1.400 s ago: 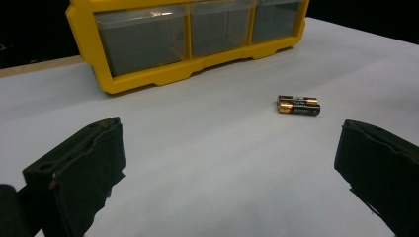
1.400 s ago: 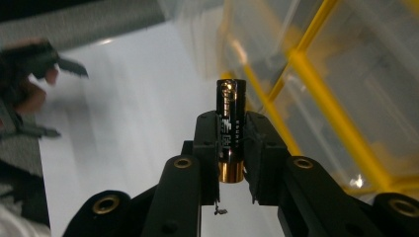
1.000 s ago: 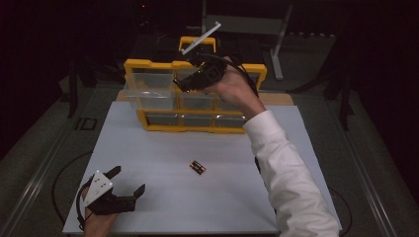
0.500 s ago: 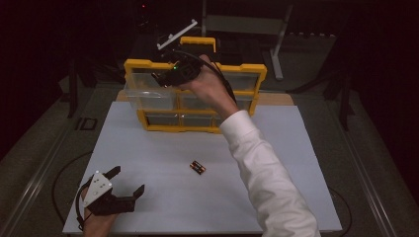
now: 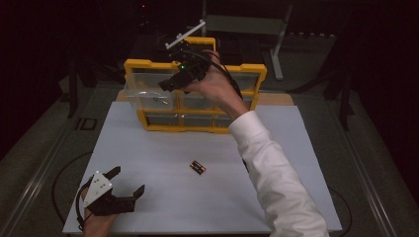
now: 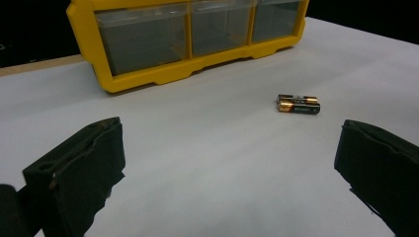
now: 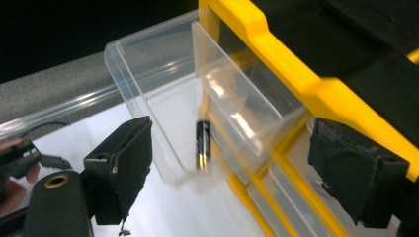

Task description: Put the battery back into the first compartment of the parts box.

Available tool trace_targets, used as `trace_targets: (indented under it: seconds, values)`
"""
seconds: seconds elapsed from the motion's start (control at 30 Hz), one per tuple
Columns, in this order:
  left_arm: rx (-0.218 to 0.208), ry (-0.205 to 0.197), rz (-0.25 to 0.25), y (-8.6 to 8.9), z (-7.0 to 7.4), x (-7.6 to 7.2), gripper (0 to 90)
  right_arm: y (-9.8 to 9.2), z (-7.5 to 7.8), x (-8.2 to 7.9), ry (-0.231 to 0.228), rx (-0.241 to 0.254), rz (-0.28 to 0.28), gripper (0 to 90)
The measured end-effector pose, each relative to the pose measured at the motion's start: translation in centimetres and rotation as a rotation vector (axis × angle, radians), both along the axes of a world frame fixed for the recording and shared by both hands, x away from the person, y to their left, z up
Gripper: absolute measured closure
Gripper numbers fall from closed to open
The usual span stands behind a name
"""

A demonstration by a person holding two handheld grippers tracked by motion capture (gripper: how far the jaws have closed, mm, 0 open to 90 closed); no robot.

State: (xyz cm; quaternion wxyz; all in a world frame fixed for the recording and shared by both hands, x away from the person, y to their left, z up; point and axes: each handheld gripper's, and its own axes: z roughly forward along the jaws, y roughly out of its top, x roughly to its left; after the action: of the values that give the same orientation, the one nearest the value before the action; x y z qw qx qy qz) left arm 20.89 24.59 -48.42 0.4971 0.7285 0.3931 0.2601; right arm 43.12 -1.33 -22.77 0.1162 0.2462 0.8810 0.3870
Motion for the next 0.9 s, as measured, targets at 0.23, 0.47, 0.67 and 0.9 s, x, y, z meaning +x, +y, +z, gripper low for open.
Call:
trace_targets:
  seconds: [0.23, 0.47, 0.67, 0.9]
  values:
    - [0.004, 0.002, -0.001, -0.1, 0.0, 0.0, 0.0, -1.6, -0.9, -0.5, 0.009, -0.053, 0.002, 13.8]
    - [0.002, 0.003, 0.000, 0.0, -0.1, 0.0, 0.0, -2.4, -2.4, -0.8, 0.012, -0.106, 0.006, 13.6]
    - [0.002, 0.005, -0.002, -0.1, -0.1, 0.0, 0.0, -3.1, -3.8, -1.1, 0.018, -0.138, 0.008, 13.6]
    - [0.001, 0.006, -0.003, -0.1, -0.2, 0.1, 0.0, -3.7, -5.2, -1.8, 0.018, -0.172, 0.013, 13.5]
